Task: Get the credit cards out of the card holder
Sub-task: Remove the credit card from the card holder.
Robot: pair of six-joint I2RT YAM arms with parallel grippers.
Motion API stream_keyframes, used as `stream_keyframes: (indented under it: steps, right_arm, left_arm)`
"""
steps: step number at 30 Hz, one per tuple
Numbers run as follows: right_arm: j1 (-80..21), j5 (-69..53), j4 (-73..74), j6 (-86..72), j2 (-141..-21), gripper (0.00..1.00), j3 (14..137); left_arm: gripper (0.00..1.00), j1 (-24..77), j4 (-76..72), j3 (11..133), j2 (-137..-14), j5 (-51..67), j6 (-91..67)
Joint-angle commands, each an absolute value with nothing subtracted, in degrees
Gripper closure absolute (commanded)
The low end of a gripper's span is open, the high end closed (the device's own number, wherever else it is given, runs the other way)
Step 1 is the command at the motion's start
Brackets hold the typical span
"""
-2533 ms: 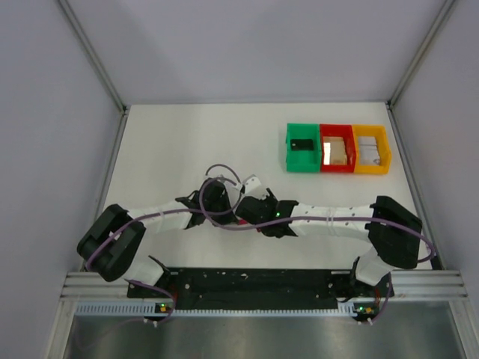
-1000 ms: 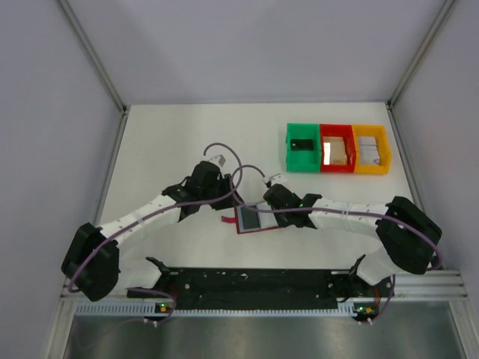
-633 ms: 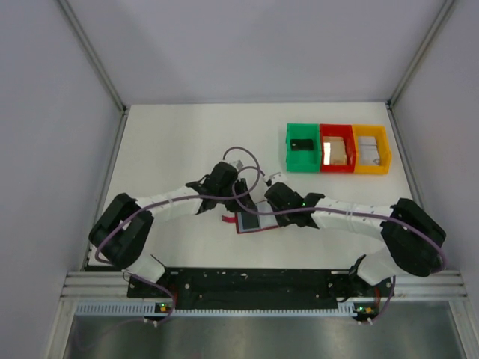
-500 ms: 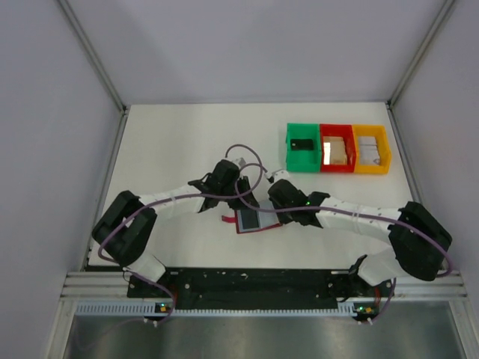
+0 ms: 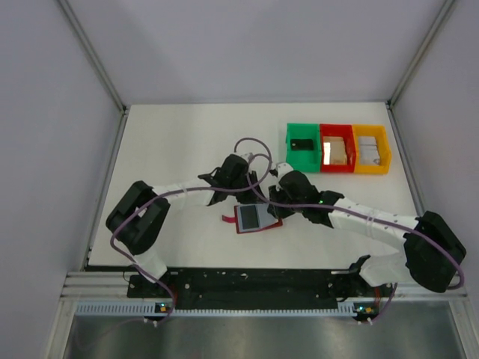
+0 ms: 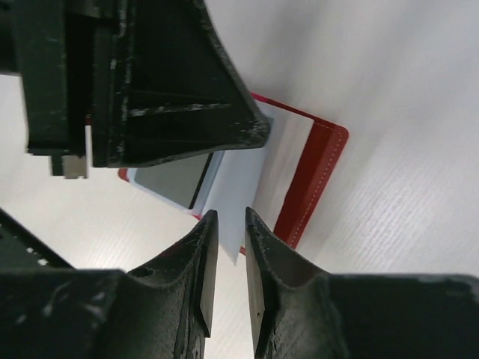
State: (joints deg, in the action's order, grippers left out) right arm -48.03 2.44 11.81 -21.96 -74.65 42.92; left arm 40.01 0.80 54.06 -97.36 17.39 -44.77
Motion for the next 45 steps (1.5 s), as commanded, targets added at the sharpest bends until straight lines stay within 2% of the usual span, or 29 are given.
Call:
stream_keyframes:
  steps: [1, 6, 10, 17, 23, 32, 38, 45]
  right_arm:
    - [-46.85, -10.53, -2.27, -21.79, -74.08, 0.8, 42.81]
    - [-44.66, -15.28, -14.92, -27.15, -77.42, 0.82, 37.19]
    - [-43.42, -17.22, -18.54, -28.47, -81.47, 0.83, 36.56]
    - [-40.96, -20.21, -22.93, -30.23, -84.54, 0.83, 35.86]
    - [-38.06, -22.67, -26.19, -32.52, -87.62, 0.82, 35.59]
    - [-35.86, -26.89, -30.15, -35.94, -91.58, 0.79, 34.11]
    - [-34.98, -28.65, -29.36, -36.82, -93.86, 0.79, 33.75]
    - [-34.98, -31.2, -29.88, -38.23, -97.29, 0.77, 34.63]
  left_arm:
    - [0.79, 40.08, 2.72, 56.51, -100.63, 17.58, -44.38]
    - [0.79, 39.99, 3.43, 57.48, -102.3, 17.49, -44.65]
    - [0.78, 39.29, 3.34, 56.52, -99.94, 15.12, -45.44]
    - [0.64, 34.46, 3.51, 51.69, -90.45, 12.66, -45.88]
    - [0.61, 32.96, 6.23, 47.21, -84.03, 11.78, -44.21]
    - [0.6, 32.96, 7.21, 41.22, -82.79, 14.23, -45.0]
    - [0.68, 33.13, 7.12, 41.22, -85.16, 17.31, -45.7]
    - [0.71, 33.66, 7.29, 41.22, -87.62, 18.54, -45.79]
